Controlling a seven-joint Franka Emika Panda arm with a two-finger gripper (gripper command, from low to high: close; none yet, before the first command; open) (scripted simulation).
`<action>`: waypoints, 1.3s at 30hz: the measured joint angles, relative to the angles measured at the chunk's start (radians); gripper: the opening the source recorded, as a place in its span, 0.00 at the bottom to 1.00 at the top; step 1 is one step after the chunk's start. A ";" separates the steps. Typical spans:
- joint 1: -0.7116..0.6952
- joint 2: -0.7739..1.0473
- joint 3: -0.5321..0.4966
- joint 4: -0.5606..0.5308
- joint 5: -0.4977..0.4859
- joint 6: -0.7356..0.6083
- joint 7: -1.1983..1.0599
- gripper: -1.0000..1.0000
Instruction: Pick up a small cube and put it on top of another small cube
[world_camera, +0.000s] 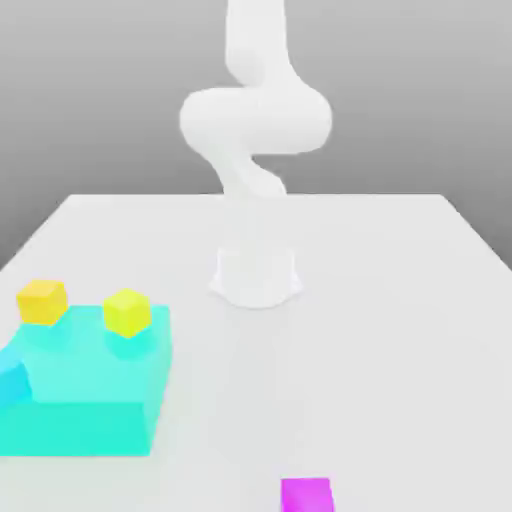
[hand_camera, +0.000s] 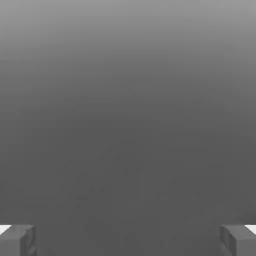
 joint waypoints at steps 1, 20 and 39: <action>0.000 0.039 0.004 -0.001 -0.003 0.012 0.004 0.50; 0.009 0.731 0.058 -0.020 -0.049 0.229 0.071 0.50; 0.042 1.201 0.046 0.004 -0.072 0.461 0.102 0.00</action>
